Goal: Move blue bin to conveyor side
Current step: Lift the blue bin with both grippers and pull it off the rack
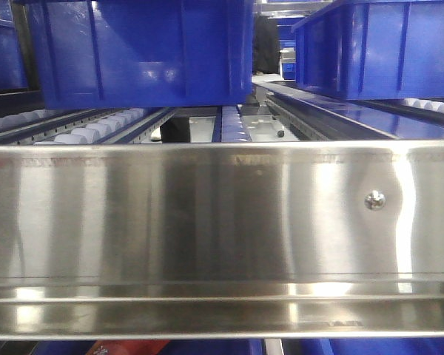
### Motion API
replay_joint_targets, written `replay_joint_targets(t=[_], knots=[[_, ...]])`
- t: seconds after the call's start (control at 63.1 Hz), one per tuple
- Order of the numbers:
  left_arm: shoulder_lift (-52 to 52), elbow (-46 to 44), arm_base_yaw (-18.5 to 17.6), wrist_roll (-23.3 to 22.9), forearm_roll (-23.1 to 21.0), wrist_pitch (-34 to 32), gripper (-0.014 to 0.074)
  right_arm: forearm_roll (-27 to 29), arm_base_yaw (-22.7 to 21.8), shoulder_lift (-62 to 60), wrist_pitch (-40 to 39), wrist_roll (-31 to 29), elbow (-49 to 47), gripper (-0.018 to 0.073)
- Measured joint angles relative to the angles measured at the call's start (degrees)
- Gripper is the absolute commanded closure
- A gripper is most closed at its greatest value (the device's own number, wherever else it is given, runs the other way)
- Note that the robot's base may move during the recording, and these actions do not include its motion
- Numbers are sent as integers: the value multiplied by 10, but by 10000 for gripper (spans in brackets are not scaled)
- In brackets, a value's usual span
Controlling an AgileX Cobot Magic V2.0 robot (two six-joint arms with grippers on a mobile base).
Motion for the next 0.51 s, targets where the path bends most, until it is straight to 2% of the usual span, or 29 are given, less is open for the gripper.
replay_joint_targets(t=[0.507], knots=[[-14,0,0,-2,2,0,616,3,0,0,0,-1,0,640]])
